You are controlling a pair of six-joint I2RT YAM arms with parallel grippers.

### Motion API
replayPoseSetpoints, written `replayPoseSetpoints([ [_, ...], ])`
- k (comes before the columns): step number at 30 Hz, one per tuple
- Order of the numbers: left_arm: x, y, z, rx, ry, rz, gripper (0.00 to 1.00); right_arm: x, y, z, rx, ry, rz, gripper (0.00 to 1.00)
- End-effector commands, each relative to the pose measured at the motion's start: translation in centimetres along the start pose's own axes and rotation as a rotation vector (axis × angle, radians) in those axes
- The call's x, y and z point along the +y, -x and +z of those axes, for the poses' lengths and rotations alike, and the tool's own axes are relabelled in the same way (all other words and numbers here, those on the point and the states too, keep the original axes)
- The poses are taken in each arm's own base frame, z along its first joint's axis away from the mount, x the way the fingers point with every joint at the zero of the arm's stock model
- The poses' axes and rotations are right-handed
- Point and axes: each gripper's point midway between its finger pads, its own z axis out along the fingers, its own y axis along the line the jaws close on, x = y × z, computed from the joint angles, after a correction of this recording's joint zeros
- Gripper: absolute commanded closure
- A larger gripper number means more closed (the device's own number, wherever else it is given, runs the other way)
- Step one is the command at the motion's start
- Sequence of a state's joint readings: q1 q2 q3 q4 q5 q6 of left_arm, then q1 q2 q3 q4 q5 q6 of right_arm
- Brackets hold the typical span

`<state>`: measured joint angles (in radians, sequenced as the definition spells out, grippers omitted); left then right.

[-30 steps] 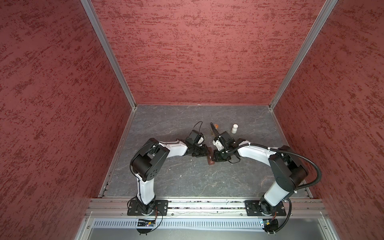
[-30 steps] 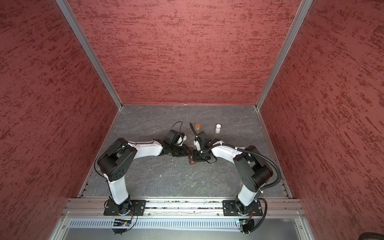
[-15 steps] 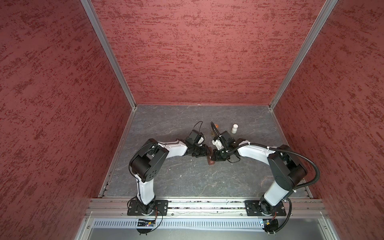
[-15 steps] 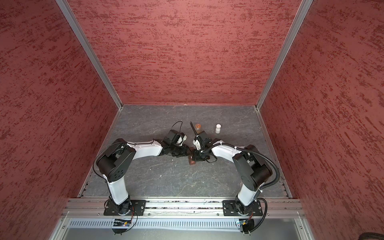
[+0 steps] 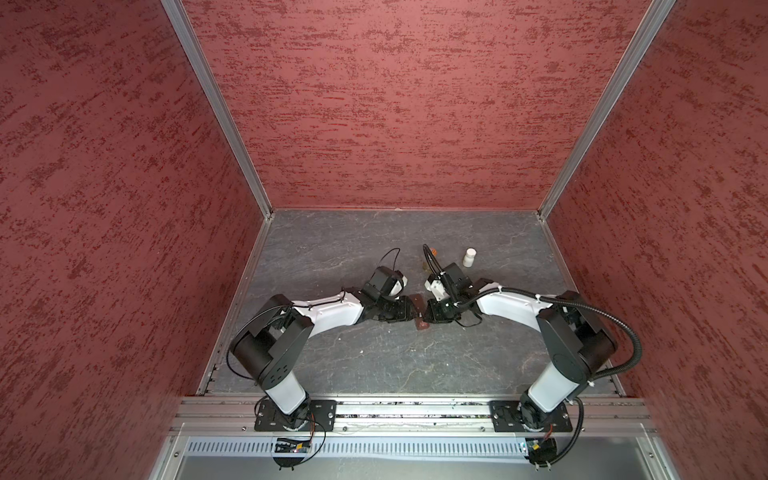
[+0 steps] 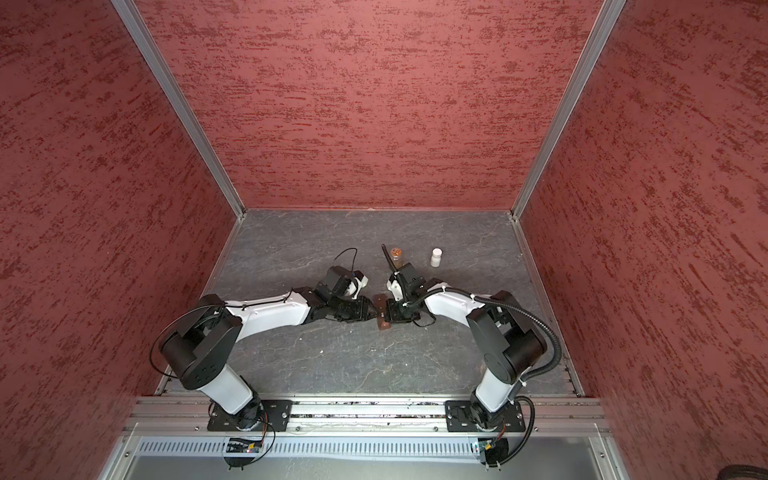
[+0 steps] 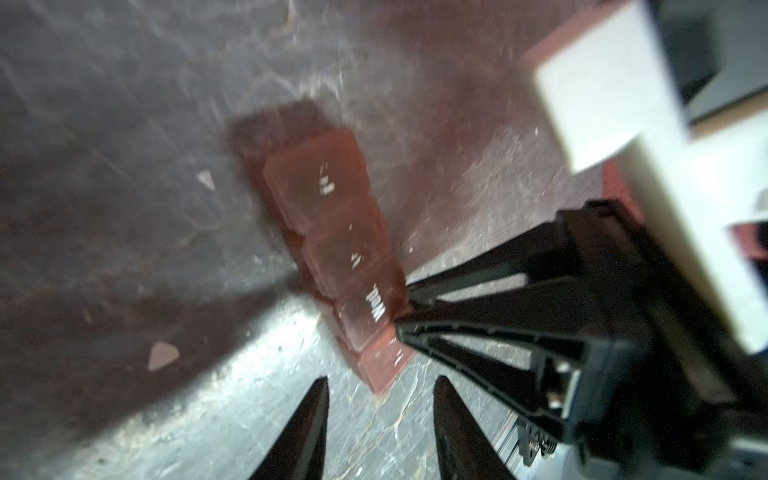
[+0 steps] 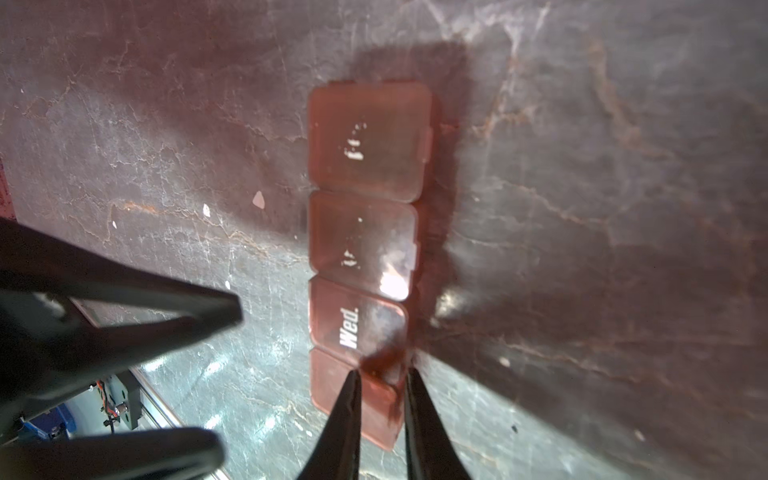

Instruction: Sort the pills into containers

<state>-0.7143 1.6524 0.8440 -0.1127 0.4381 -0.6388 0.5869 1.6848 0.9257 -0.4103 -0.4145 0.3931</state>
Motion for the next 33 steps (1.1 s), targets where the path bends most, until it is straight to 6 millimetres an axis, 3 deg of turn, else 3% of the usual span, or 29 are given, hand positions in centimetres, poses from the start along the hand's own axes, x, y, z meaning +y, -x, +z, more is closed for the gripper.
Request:
replayPoseSetpoints([
  [1,-0.2,-0.9,1.0,0.030,-0.023,-0.025,0.58,-0.9,-2.1,0.3,0.064,-0.016,0.026,0.80],
  [10,0.2,-1.5,2.6,0.061,-0.012,-0.041,0.59,-1.0,-2.7,0.5,0.079,-0.003,0.040,0.77],
  [19,0.6,-0.4,2.9,0.032,0.004,-0.051,0.62,-1.2,-3.0,0.6,0.086,0.008,0.052,0.78],
  [33,1.2,-0.7,4.0,0.059,0.012,-0.064,0.65,-1.3,-3.4,0.9,0.105,0.011,0.058,0.79],
])
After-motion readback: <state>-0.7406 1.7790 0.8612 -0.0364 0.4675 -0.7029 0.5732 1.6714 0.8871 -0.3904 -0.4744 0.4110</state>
